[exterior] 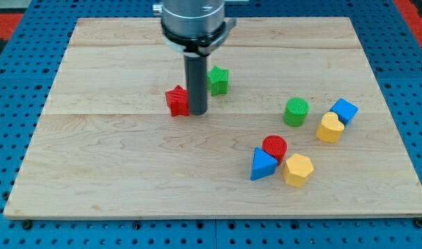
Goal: Place the red and green star horizontal to each other
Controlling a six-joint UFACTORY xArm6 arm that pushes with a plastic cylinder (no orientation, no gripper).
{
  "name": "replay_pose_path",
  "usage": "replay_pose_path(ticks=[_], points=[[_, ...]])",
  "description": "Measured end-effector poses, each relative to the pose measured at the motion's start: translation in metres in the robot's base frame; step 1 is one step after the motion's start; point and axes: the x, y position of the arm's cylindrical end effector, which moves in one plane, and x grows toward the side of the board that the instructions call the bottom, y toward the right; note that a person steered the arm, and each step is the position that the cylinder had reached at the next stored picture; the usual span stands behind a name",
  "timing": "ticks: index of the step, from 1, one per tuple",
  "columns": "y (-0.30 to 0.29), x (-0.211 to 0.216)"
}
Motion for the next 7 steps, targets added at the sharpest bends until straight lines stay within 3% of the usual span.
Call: replay_pose_path(ticks=[2,4,6,7], points=[[-0.036,-0.034],[-0.018,0.019],[-0.073,-0.026],[-0.074,-0.029]])
